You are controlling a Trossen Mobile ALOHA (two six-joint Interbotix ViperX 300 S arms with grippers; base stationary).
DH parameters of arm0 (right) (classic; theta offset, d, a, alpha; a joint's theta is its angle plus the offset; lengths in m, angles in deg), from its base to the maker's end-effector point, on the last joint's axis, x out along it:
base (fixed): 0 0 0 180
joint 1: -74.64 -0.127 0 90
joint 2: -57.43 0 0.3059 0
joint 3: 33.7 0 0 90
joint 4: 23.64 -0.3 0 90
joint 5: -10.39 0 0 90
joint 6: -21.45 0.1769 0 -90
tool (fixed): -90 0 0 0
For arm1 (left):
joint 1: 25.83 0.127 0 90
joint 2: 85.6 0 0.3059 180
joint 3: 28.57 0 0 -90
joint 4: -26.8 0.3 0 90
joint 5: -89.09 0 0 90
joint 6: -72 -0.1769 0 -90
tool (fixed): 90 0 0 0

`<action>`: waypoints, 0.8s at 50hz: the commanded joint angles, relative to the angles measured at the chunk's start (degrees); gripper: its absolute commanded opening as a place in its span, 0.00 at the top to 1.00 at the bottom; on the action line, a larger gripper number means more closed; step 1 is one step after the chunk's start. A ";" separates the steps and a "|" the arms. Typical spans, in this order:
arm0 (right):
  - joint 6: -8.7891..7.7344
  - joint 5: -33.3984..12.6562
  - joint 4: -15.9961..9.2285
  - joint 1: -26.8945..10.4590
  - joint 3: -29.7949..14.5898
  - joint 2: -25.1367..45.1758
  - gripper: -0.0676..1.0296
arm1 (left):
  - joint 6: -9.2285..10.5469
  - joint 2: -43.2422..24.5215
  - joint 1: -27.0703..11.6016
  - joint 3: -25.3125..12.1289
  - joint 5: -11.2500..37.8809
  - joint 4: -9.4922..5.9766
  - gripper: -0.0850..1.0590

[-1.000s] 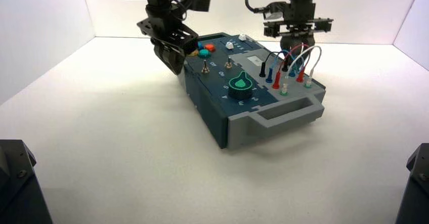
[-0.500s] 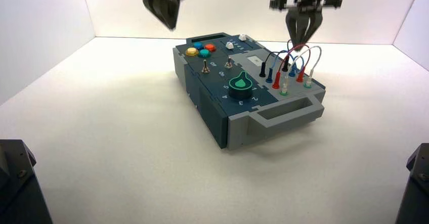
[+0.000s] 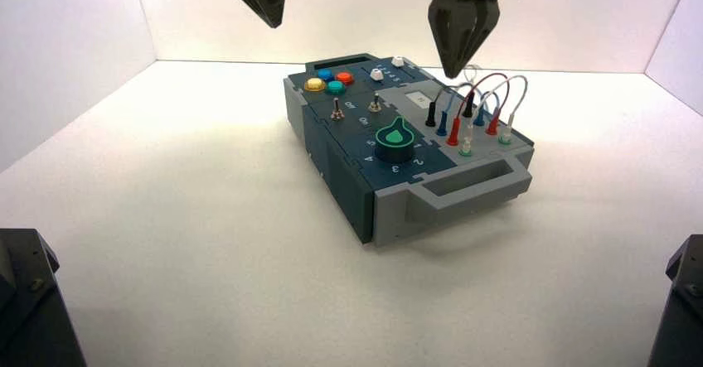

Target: Rotate the box clockwise.

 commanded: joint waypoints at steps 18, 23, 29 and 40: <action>0.62 3.60 0.88 0.00 7.21 -15.64 0.96 | 3.96 10.90 -0.35 6.50 -0.44 0.35 0.95; 0.70 4.39 0.88 -0.09 8.35 -15.91 0.96 | 4.39 12.13 -0.26 7.47 -0.62 0.35 0.95; 0.70 4.92 0.70 -0.09 8.96 -16.26 0.96 | 4.48 12.66 -0.35 8.61 -0.62 0.44 0.95; 0.62 5.71 0.88 -0.09 8.17 -16.88 0.96 | 4.48 13.62 -0.35 8.79 -0.62 0.70 0.95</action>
